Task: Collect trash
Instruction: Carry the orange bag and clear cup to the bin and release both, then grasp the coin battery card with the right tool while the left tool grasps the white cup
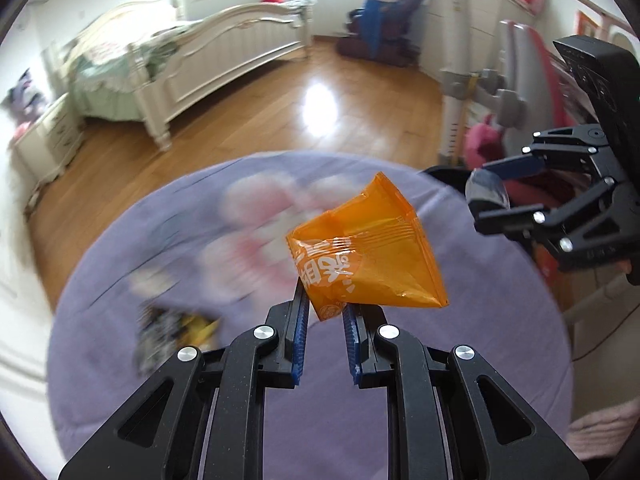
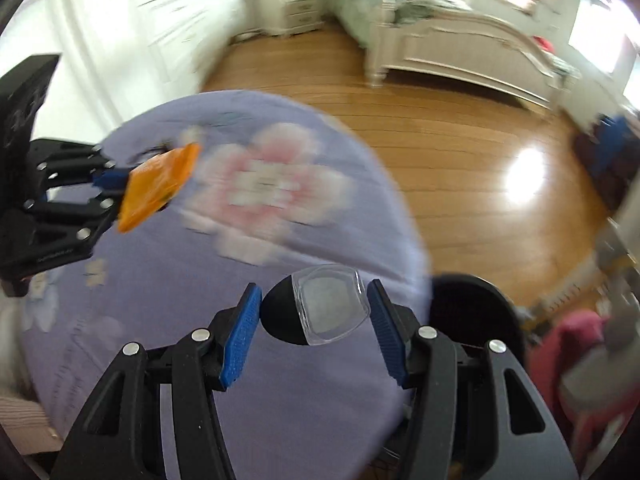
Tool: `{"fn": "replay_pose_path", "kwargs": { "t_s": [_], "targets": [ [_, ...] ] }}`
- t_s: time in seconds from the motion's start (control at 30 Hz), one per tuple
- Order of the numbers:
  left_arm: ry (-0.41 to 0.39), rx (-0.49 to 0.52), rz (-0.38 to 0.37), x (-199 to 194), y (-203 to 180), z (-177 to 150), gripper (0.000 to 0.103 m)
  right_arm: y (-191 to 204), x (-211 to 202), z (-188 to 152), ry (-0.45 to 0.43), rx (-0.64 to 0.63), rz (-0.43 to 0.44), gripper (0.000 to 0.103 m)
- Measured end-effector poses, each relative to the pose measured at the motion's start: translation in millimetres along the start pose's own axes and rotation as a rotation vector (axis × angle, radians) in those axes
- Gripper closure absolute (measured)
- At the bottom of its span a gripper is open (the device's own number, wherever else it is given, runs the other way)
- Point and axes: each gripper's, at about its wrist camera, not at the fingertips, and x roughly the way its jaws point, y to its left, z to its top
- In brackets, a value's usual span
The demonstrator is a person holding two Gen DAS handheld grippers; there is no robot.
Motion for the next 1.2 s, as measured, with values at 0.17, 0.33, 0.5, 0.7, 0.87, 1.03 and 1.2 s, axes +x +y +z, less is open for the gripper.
{"fn": "replay_pose_path", "kwargs": {
  "t_s": [0.17, 0.33, 0.5, 0.7, 0.87, 1.03, 1.2],
  "targets": [
    [-0.008, 0.096, -0.121, 50, -86, 52, 0.086, -84, -19, -42, 0.004, 0.162, -0.176, 0.050],
    [0.026, 0.166, -0.193, 94, -160, 84, 0.086, -130, -9, -69, 0.034, 0.253, -0.222, 0.049],
    [0.076, 0.166, -0.153, 128, -194, 100, 0.053, -160, 3, -85, 0.066, 0.318, -0.220, 0.048],
    [0.056, 0.137, -0.097, 130, -187, 101, 0.037, -172, 8, -88, 0.049, 0.340, -0.234, 0.014],
    [0.003, 0.094, -0.046, 105, -160, 97, 0.037, -169, 7, -78, 0.017, 0.353, -0.192, 0.014],
    [-0.064, 0.027, 0.066, 59, -112, 79, 0.037, -137, 3, -50, -0.022, 0.288, -0.139, 0.014],
    [-0.097, -0.057, 0.236, 12, -47, 50, 0.037, -75, 16, -8, -0.041, 0.169, -0.049, 0.014]
  ]
}}
